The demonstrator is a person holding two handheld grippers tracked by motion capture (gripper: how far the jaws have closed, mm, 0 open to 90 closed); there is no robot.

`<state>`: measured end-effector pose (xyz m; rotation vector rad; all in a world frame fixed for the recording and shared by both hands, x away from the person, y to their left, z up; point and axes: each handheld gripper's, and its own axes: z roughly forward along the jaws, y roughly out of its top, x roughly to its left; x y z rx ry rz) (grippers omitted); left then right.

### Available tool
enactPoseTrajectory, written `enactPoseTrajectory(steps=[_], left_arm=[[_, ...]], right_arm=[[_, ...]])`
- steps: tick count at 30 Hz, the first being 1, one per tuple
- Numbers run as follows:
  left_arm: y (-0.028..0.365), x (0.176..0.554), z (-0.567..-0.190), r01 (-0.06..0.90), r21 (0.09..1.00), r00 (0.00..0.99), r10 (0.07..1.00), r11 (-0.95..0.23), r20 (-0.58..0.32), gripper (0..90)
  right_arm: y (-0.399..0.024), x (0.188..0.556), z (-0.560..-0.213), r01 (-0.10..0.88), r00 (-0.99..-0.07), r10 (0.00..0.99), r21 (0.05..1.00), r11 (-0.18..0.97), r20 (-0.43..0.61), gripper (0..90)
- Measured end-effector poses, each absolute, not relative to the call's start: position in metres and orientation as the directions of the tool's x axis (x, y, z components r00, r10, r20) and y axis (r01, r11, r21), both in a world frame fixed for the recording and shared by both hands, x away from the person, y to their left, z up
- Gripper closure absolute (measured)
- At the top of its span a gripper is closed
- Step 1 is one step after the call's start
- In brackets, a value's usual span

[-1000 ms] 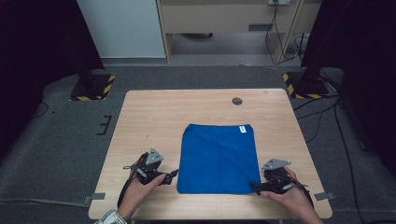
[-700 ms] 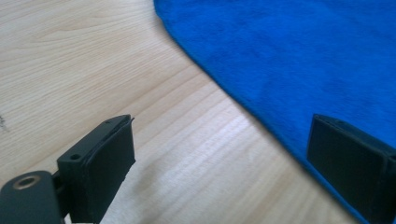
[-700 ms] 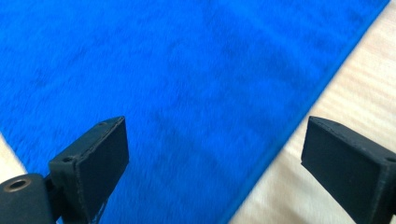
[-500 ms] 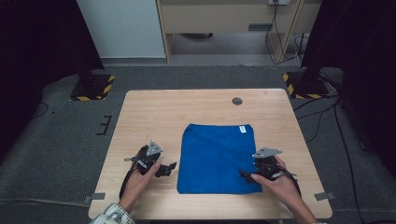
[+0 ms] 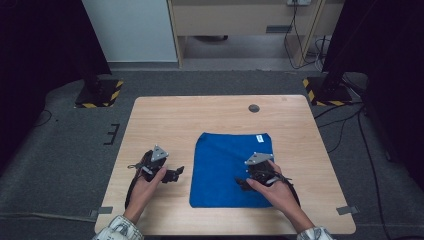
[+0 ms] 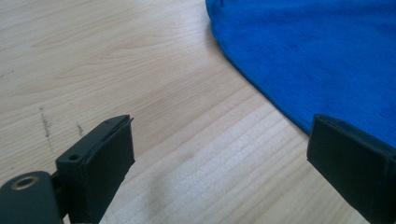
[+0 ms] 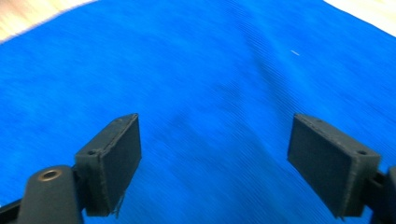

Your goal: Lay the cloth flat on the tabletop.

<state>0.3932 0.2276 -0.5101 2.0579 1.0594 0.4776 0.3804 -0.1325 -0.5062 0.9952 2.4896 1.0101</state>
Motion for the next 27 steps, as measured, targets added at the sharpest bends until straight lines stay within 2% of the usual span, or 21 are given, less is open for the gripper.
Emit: enactPoseTrajectory(steps=[11, 21, 27], left_arm=[[0.228, 0.398, -0.506, 0.527, 0.771, 0.583, 0.813, -0.357, -0.021, 6.7], [0.228, 0.415, -0.489, 0.512, 0.785, 0.582, 0.813, -0.349, -0.018, 7.2], [0.228, 0.427, -0.482, 0.519, 0.778, 0.581, 0.814, -0.354, -0.017, 7.3]], right_arm=[[-0.083, 0.375, -0.503, 0.444, -0.808, 0.588, 0.688, 0.574, 0.031, 23.9], [-0.045, 0.365, -0.497, 0.400, -0.856, 0.515, 0.693, 0.600, 0.049, 23.9], [-0.022, 0.358, -0.500, 0.369, -0.884, 0.464, 0.689, 0.624, 0.053, 31.8]])
